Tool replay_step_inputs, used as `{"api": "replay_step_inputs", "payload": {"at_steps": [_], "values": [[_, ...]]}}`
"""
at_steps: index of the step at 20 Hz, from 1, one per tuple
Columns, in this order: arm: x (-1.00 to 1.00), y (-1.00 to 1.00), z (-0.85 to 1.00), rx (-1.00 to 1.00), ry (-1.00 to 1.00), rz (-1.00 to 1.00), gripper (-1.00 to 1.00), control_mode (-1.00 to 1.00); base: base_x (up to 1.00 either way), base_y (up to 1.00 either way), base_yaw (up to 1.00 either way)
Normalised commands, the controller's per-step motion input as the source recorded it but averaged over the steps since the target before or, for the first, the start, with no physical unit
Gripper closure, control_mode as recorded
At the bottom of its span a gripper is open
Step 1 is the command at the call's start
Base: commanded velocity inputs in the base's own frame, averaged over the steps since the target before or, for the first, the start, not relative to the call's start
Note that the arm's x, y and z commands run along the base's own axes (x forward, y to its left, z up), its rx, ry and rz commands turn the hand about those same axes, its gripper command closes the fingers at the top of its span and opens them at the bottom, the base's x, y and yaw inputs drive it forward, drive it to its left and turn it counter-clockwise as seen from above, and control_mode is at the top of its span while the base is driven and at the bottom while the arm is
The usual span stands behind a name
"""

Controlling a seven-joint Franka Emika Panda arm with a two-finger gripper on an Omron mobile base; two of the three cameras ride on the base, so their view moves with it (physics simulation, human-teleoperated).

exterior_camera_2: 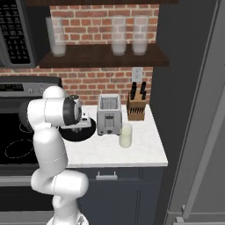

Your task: Grab a lemon wedge from the fridge and one ice cube from the ice bowl, and put them in the glass of lemonade.

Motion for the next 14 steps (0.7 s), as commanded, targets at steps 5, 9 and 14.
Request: {"api": "replay_step_inputs", "payload": {"at_steps": [5, 9, 14], "values": [[0.00, 0.01, -0.01, 0.00, 0.00, 0.00, 1.00, -1.00, 0.00, 0.00, 0.00], [0.00, 0.02, 0.01, -0.01, 0.00, 0.00, 1.00, -1.00, 0.00, 0.00, 0.00], [-0.19, 0.00, 0.66, -0.02, 0.00, -0.04, 1.00, -1.00, 0.00, 0.00, 0.00]]}}
